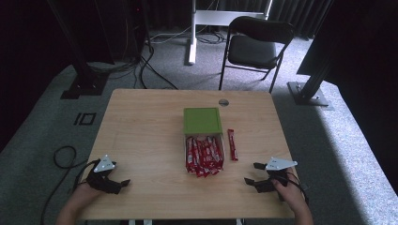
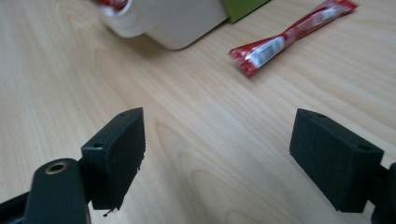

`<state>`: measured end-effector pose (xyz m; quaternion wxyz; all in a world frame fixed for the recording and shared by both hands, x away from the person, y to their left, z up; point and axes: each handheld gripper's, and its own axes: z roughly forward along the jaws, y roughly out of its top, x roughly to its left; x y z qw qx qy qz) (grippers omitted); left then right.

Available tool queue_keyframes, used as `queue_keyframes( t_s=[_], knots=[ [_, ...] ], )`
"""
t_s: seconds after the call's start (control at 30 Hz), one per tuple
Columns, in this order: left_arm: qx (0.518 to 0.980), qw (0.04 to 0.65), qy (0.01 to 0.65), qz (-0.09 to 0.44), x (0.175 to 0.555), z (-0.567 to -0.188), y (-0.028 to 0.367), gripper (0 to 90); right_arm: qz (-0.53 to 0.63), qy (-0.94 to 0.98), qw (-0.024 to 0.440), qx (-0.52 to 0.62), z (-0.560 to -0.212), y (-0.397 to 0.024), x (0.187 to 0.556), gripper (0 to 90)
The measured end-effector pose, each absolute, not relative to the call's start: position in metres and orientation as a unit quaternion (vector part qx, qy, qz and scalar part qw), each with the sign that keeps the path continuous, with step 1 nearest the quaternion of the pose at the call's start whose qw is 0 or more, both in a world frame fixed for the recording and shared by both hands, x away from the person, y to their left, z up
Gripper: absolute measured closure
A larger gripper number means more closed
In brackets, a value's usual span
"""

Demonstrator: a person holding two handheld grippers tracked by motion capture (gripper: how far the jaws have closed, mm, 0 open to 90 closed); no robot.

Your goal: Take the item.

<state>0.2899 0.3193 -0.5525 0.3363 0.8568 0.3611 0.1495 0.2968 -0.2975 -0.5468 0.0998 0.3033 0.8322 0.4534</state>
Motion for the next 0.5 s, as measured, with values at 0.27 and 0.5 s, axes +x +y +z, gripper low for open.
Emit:
queue_keyframes(
  t_s=[0.27, 0.5],
  knots=[
    [0.857, 0.336, 0.361, 0.149, 0.2899, -0.5524, 0.3193, 1.6, 0.427, 0.856, 0.084, 0.28, -0.5563, -0.2979, 0.2928, 14.0],
    [0.857, 0.336, 0.361, 0.15, 0.2898, -0.5525, 0.3192, 1.6, 0.411, 0.871, 0.061, 0.263, -0.5577, -0.2943, 0.2902, 13.5]
  ],
)
